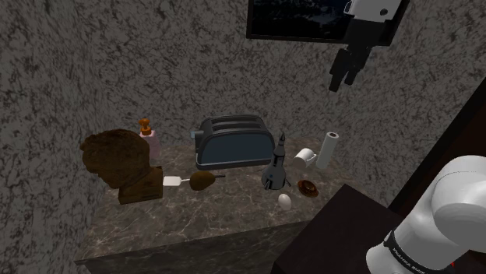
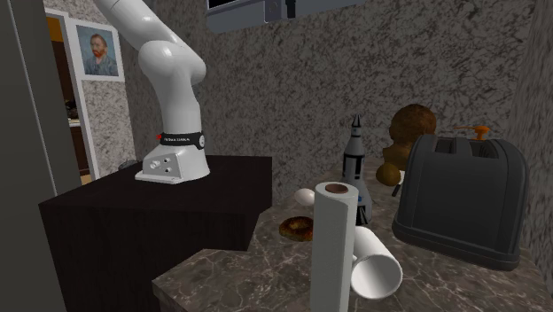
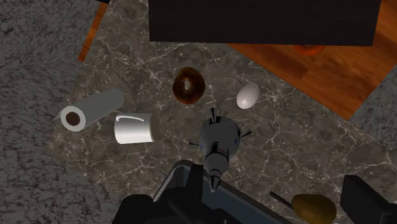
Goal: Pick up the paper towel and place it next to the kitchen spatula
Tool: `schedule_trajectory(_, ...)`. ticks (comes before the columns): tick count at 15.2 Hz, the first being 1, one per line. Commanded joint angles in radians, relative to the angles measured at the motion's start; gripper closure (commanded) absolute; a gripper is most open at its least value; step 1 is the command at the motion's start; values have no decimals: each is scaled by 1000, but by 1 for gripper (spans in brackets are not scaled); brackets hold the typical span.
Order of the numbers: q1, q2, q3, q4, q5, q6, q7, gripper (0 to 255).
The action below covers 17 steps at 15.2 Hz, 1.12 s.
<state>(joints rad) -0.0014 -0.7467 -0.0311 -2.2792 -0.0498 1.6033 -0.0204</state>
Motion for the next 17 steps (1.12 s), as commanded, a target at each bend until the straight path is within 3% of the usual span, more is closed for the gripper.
schedule_trajectory(1,0,0,0,0,0,0,0,0)
schedule_trajectory(9,-72,41,-115,-158,-68,235,-47,0)
schedule_trajectory(17,-140,168,-243,-246,-121,488,-98,0)
